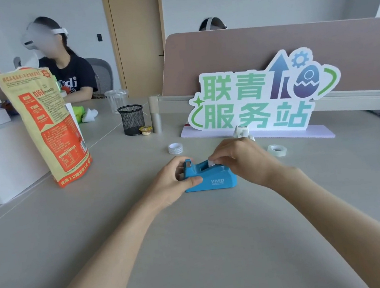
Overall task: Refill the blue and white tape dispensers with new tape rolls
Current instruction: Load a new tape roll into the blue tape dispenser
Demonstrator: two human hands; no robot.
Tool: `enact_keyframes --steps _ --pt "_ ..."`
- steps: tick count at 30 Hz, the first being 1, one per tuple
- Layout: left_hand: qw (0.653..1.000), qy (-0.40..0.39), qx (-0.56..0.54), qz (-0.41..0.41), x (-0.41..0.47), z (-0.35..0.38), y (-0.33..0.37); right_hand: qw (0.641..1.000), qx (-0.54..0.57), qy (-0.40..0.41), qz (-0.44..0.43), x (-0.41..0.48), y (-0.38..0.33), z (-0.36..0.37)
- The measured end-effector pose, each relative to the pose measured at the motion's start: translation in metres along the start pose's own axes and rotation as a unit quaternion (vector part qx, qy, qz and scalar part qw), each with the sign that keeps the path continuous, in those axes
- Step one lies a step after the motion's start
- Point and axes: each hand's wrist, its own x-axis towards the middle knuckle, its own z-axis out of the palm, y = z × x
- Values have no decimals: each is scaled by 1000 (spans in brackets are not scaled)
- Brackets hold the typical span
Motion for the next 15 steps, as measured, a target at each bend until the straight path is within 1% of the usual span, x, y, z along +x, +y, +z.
enact_keyframes --steps 6,12,15 --pt "1000 12 14 1 1 3 -4 999 -13 14 -27 -1 1 -1" --pt "1000 13 19 -2 2 4 -1 1000 -17 11 -21 0 6 0" --pt "1000 15 16 -4 2 5 0 999 -9 23 -21 -2 8 2"
